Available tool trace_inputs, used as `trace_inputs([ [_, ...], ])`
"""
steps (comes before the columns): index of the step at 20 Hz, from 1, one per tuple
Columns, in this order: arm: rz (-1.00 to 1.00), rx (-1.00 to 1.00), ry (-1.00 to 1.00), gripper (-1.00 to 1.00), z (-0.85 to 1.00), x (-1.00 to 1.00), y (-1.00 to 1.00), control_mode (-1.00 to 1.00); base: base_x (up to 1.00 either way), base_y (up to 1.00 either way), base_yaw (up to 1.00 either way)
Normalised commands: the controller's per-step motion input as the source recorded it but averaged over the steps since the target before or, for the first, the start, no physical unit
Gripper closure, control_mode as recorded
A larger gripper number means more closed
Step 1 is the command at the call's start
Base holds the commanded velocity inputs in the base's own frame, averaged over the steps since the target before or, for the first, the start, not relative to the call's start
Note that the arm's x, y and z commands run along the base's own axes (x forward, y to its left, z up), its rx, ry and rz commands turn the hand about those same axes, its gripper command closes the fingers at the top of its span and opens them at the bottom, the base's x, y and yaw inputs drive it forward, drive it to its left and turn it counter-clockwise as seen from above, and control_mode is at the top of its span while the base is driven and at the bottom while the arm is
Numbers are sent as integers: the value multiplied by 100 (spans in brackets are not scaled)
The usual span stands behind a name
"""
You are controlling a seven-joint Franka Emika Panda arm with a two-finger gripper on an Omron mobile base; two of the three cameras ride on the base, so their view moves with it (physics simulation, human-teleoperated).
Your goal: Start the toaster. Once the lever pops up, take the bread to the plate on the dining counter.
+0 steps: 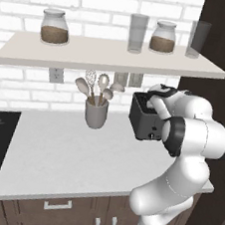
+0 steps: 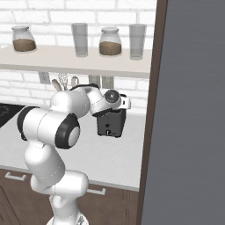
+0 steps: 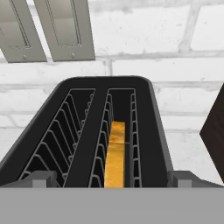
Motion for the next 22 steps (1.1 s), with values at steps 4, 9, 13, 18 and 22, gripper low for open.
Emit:
trace_inputs([
  [4,0,0,0,-100,0,0,0,-100,0,0,0],
  [9,0,0,0,-100,0,0,0,-100,0,0,0],
  [13,0,0,0,-100,0,0,0,-100,0,0,0],
  [18,0,0,0,-100,0,0,0,-100,0,0,0],
  [22,0,0,0,-100,0,0,0,-100,0,0,0],
])
